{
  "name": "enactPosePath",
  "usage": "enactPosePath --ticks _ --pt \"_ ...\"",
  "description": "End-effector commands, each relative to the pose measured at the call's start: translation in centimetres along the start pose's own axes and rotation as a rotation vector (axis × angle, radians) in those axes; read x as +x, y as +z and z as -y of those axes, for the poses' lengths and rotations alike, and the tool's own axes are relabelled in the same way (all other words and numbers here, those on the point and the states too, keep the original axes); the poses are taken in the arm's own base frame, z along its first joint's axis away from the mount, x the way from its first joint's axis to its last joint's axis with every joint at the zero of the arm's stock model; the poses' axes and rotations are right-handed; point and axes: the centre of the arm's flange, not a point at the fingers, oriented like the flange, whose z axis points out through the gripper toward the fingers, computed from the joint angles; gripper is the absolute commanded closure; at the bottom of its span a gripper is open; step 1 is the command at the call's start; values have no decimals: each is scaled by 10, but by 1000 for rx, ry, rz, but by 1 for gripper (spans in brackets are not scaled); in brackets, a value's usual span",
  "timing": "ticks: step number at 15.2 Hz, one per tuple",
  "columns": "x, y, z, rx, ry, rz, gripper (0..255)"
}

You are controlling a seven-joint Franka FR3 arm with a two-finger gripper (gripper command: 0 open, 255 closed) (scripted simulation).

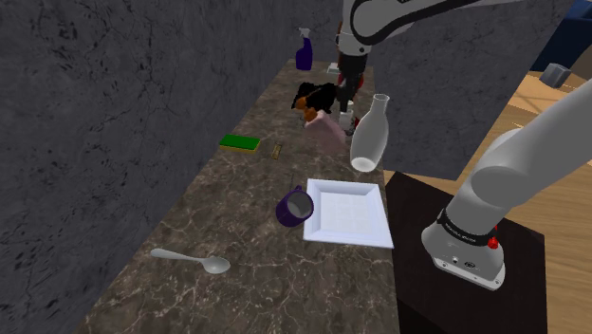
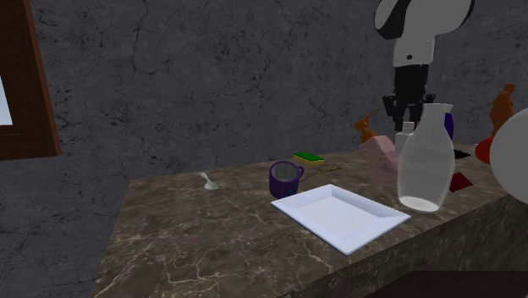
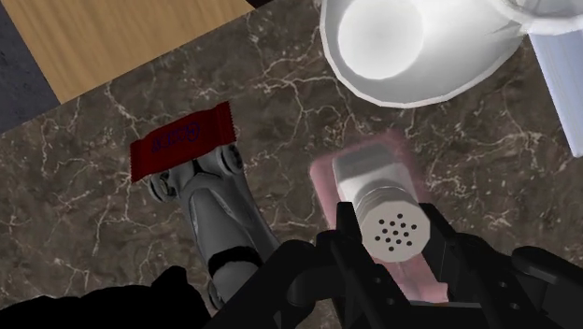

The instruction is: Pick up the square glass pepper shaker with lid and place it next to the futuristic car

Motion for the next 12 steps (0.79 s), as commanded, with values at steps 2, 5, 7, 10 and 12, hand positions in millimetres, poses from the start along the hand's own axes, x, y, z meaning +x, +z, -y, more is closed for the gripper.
enactPosePath --ticks 2,5,7,10,12 --pt "1 17 0 0 0 -1 255" --pt "2 32 1 0 0 -1 255" --pt "2 43 1 0 0 -1 255" --pt "2 59 2 0 0 -1 255" --pt "2 69 2 0 0 -1 255"
